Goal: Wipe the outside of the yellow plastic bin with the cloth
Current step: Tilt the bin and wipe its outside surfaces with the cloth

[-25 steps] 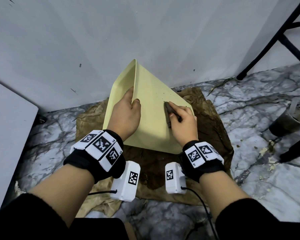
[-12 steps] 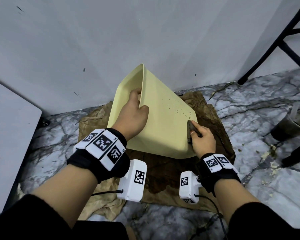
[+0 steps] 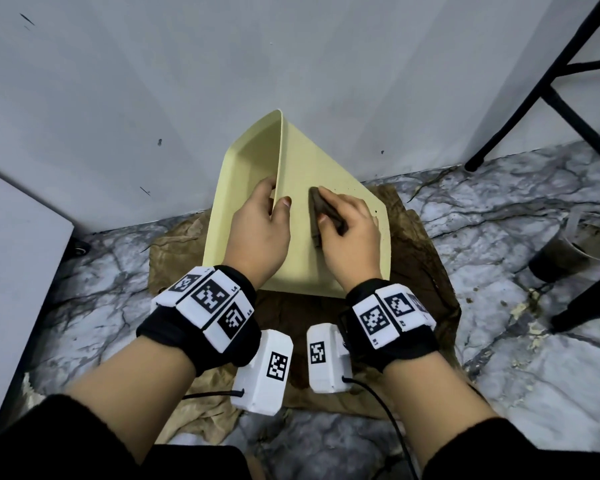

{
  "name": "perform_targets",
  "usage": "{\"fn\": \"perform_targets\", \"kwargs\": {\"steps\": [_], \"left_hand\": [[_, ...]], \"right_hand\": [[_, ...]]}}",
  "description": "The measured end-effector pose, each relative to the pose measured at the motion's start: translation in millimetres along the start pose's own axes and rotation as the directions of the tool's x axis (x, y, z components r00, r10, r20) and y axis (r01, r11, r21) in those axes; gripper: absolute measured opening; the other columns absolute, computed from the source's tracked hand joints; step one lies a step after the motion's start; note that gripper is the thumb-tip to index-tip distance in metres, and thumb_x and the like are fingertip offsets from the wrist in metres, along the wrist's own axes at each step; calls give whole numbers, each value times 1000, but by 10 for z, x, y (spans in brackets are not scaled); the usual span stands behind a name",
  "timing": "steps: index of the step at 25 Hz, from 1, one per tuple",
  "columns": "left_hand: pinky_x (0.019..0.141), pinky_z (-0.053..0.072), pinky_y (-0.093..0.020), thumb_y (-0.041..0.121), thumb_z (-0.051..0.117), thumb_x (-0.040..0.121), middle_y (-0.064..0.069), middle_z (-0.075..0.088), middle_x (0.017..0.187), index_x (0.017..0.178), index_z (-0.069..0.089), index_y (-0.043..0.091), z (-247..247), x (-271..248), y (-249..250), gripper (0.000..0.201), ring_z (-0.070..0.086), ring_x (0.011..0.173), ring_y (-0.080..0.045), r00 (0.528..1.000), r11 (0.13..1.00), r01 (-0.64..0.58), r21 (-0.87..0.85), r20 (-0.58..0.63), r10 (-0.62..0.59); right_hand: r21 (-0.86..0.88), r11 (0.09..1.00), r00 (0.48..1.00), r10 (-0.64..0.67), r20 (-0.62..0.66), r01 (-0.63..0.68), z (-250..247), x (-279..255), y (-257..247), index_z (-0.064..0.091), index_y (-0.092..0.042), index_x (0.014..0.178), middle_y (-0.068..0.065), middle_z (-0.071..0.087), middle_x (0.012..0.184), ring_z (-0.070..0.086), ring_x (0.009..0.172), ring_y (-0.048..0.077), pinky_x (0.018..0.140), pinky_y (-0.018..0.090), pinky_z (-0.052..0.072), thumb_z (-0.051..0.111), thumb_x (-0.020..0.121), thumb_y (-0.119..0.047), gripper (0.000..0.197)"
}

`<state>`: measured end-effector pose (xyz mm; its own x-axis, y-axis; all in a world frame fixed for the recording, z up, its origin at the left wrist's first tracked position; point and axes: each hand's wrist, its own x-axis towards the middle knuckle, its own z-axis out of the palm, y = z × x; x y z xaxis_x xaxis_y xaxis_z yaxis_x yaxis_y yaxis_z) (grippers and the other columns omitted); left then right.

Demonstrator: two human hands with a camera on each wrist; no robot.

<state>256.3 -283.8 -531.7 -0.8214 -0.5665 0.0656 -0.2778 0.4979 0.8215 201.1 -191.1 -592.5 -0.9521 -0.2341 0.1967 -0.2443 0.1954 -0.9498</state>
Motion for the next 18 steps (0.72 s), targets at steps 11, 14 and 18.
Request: {"fn": "perform_targets", "kwargs": {"steps": [11, 14, 18], "left_hand": [[63, 33, -6, 16, 40, 94, 4, 63, 111, 132, 43, 18, 53, -55, -140, 38, 54, 94, -11, 999, 995, -33, 96, 45, 29], [58, 33, 6, 16, 40, 94, 10, 57, 99, 130, 44, 20, 63, -48, -164, 36, 52, 81, -5, 998, 997, -24, 74, 59, 19], [62, 40, -1, 17, 40, 94, 10, 61, 98, 126, 47, 24, 65, 1, -185, 33, 58, 85, -4, 998, 1000, 15, 6, 63, -15]], "right_hand": [[-89, 991, 994, 103, 32, -100, -79, 101, 361, 58, -29, 118, 6, 58, 119, 47, 113, 29, 102, 19, 28, 52, 86, -10, 38], [-136, 957, 966, 259, 9, -255, -286, 136, 711, 57, -29, 120, 7, 55, 125, 46, 117, 32, 108, 40, 34, 50, 86, -11, 38], [-172, 884, 898, 440, -1, -434, -553, 61, 1018, 53, -29, 123, 9, 49, 134, 44, 123, 30, 111, 39, 31, 50, 89, -14, 38]]}}
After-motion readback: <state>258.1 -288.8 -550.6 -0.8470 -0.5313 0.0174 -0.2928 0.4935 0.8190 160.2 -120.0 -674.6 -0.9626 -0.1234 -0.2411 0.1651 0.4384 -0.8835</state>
